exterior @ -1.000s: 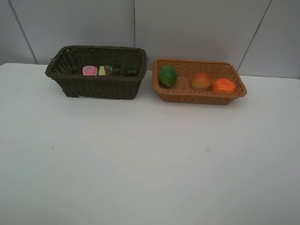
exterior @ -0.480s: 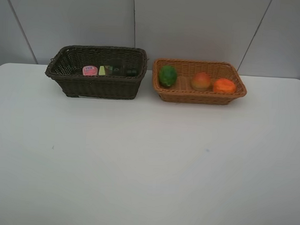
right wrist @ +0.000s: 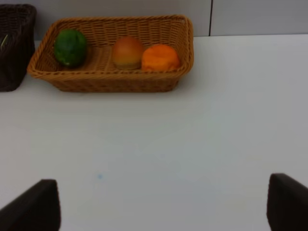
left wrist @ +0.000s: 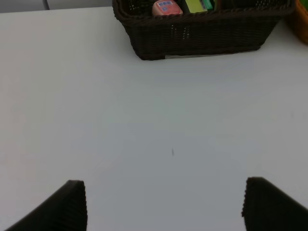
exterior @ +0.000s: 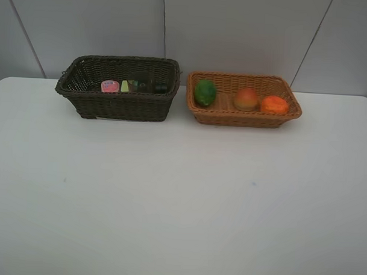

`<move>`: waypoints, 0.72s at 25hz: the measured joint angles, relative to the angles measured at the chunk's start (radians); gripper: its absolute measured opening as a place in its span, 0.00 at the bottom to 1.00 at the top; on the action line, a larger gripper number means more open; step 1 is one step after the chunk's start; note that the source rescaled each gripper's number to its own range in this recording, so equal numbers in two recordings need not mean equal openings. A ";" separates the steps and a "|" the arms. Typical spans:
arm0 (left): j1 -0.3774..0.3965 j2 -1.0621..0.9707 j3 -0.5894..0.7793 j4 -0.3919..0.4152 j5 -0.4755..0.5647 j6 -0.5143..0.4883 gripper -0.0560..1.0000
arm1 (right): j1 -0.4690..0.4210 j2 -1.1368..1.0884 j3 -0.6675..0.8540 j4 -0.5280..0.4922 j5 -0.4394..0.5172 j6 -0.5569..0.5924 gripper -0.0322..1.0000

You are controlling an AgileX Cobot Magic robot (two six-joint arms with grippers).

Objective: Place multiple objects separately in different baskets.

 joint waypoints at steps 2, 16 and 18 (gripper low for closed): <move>0.000 0.000 0.000 0.000 0.000 0.000 0.76 | 0.000 0.000 0.000 0.000 0.000 0.000 0.80; 0.000 0.000 0.000 0.000 0.000 0.000 0.76 | 0.000 0.000 0.000 -0.002 0.000 0.000 0.80; 0.000 0.000 0.000 0.000 0.000 0.000 0.76 | 0.000 0.000 0.000 -0.002 0.000 0.000 0.80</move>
